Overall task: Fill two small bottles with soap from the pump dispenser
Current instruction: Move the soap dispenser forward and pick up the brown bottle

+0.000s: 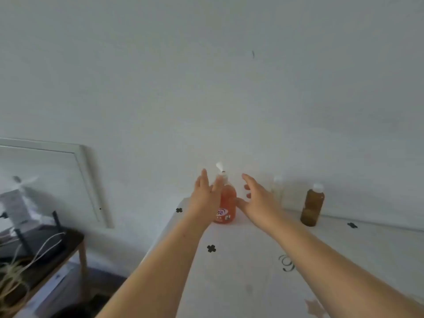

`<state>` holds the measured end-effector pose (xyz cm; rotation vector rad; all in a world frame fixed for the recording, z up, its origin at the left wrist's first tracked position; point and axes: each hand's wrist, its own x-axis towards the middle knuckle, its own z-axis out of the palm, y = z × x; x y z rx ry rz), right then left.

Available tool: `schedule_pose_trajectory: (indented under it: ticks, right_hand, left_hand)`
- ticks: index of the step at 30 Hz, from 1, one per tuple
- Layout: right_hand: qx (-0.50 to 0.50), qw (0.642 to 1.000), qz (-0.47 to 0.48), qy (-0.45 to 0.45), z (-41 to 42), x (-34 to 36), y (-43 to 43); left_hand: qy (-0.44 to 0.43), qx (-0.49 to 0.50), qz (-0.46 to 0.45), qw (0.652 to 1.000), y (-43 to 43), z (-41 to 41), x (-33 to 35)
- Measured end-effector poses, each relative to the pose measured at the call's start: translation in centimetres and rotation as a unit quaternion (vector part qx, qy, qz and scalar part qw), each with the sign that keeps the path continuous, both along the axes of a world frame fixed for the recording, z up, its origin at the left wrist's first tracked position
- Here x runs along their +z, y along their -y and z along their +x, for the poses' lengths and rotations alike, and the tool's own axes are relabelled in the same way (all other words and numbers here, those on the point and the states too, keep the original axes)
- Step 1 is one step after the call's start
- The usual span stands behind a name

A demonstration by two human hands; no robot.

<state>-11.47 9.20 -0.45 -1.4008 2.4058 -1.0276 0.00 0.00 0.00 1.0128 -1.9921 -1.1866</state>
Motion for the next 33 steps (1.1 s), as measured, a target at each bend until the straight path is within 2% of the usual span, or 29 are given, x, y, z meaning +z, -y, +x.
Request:
schedule_pose_trajectory:
  ticks: [2, 10, 17, 25, 33]
  right_hand:
    - [0.004, 1.0, 0.007, 0.018, -0.1, -0.1, 0.5]
    - [0.029, 0.997, 0.057, 0.049, 0.4, -1.1, 1.7]
    - [0.018, 0.998, 0.032, 0.052, 0.7, -1.5, 1.3]
    - [0.015, 0.998, 0.041, 0.038, 0.4, -1.1, -2.4]
    - [0.011, 0.998, 0.019, 0.065, -0.4, -0.7, -8.3]
  left_hand:
    - [-0.011, -0.02, 0.029, 0.999, 0.2, -0.5, -0.3]
    - [-0.034, -0.049, 0.05, 0.997, 1.3, -0.5, -2.1]
    - [-0.031, -0.067, 0.045, 0.996, 1.3, 0.7, -1.7]
    - [-0.017, -0.095, 0.061, 0.993, -1.4, 0.7, -1.7]
    - [-0.004, -0.117, 0.093, 0.989, -5.9, 0.4, -1.8]
